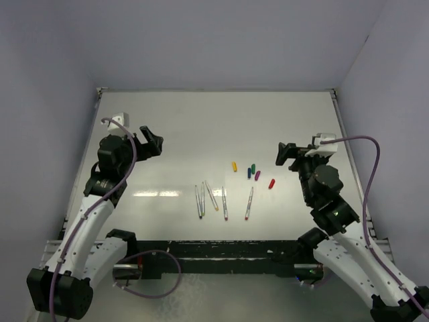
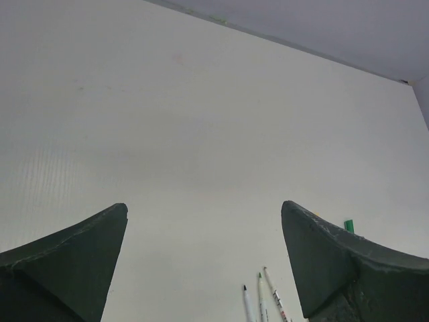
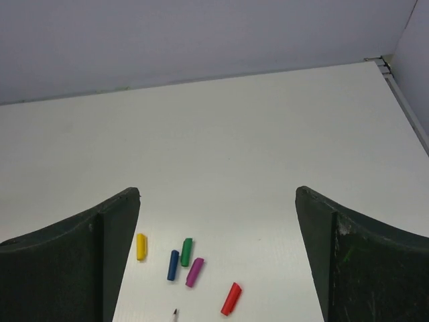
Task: Insert the pens into the pen caps
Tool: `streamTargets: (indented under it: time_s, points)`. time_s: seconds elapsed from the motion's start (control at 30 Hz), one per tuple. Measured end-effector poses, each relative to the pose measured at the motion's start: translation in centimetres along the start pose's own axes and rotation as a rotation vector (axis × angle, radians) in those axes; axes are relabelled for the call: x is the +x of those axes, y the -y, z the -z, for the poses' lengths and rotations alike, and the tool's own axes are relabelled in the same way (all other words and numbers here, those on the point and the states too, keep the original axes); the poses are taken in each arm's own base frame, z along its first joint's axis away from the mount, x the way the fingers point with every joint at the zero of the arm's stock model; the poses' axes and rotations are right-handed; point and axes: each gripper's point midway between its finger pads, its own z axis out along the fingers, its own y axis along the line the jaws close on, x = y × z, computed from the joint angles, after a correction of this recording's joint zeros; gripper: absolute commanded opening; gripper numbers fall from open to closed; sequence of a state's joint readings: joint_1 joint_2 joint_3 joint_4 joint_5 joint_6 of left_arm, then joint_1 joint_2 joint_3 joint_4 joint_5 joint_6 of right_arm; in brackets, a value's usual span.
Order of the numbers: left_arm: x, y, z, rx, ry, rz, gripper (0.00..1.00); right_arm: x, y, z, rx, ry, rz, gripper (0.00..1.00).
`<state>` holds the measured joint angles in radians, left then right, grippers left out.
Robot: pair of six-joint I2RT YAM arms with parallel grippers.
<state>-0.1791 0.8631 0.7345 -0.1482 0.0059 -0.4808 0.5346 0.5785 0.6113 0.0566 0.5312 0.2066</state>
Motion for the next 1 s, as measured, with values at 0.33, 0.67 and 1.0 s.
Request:
streamTargets:
  time_s: [0.33, 0.67, 1.0]
  points:
    - [1.3, -0.5, -0.4, -0.027, -0.041, 0.054, 0.99, 2.0, 1.3, -0.2, 0.088, -0.078, 0.012, 1.00]
    - [2.9, -0.2, -0.7, -0.014, -0.110, 0.097, 0.99, 1.4, 2.2, -0.3, 0.224, -0.082, -0.203, 1.00]
    - [5.0, 1.8, -1.3, 0.114, -0.218, 0.095, 0.99, -0.8, 1.5, 0.9, 0.118, -0.028, -0.160, 1.00]
